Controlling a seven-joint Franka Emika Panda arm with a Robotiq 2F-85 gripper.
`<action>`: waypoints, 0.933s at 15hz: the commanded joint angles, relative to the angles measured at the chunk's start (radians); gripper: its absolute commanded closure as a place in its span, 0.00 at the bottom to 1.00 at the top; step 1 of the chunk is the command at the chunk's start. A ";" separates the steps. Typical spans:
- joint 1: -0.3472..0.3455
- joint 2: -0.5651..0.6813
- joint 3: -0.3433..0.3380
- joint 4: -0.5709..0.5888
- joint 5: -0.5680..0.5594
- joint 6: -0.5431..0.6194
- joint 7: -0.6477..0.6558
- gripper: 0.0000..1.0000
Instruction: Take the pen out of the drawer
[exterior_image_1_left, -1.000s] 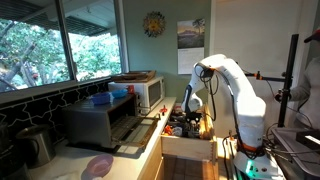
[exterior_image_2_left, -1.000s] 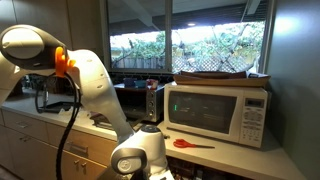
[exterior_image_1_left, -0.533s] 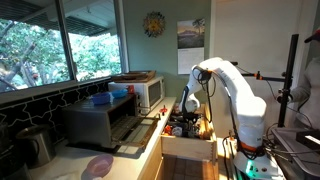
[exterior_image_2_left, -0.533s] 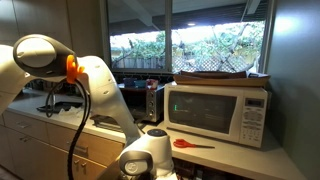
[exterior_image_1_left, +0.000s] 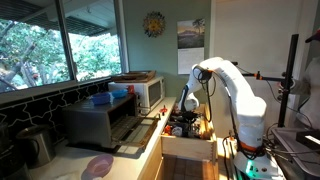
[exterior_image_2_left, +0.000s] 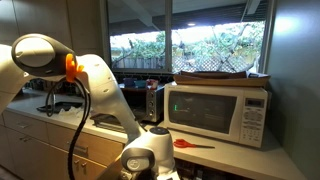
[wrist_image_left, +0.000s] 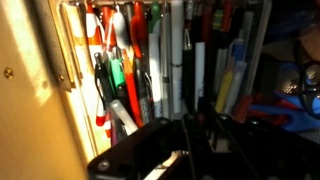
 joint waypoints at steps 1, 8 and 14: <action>-0.027 -0.115 -0.015 -0.049 -0.006 -0.085 -0.060 0.97; -0.059 -0.245 -0.033 -0.074 -0.030 -0.237 -0.169 0.97; -0.021 -0.476 -0.031 -0.244 -0.061 -0.025 -0.294 0.97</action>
